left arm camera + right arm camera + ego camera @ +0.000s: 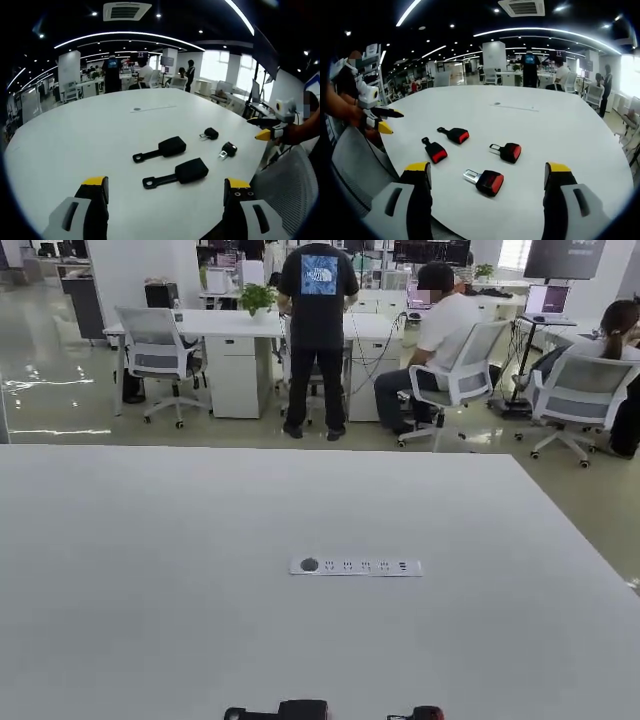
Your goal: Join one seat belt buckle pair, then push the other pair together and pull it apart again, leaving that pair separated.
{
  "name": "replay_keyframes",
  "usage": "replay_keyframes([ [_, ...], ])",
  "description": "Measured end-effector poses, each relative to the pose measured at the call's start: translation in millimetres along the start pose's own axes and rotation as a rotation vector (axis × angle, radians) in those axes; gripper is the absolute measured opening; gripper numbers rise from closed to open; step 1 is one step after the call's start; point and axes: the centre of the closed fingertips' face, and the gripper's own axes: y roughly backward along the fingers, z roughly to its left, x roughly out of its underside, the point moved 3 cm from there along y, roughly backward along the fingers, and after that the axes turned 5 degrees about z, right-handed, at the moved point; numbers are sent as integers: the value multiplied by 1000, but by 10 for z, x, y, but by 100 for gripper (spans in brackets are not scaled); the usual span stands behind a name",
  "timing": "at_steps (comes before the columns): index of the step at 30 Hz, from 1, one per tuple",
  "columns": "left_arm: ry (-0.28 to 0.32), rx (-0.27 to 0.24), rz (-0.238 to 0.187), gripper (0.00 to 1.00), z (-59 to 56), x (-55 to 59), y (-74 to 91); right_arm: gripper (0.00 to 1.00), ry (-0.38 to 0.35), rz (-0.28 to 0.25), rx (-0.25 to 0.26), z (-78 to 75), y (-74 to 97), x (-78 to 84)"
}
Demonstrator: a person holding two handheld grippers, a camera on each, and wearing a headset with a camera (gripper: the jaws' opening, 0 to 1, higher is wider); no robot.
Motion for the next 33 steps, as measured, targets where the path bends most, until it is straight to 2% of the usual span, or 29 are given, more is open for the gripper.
replay_keyframes([
  [11,5,-11,6,97,5,49,29,92,-2,1,3,-4,35,40],
  [20,14,-27,1,97,36,43,62,92,-12,-12,15,-44,56,-14],
  [24,13,-27,-12,98,24,-10,80,92,-7,-25,17,-55,60,-50],
  [33,12,-26,-14,99,47,8,68,93,-6,-19,14,-53,58,5],
])
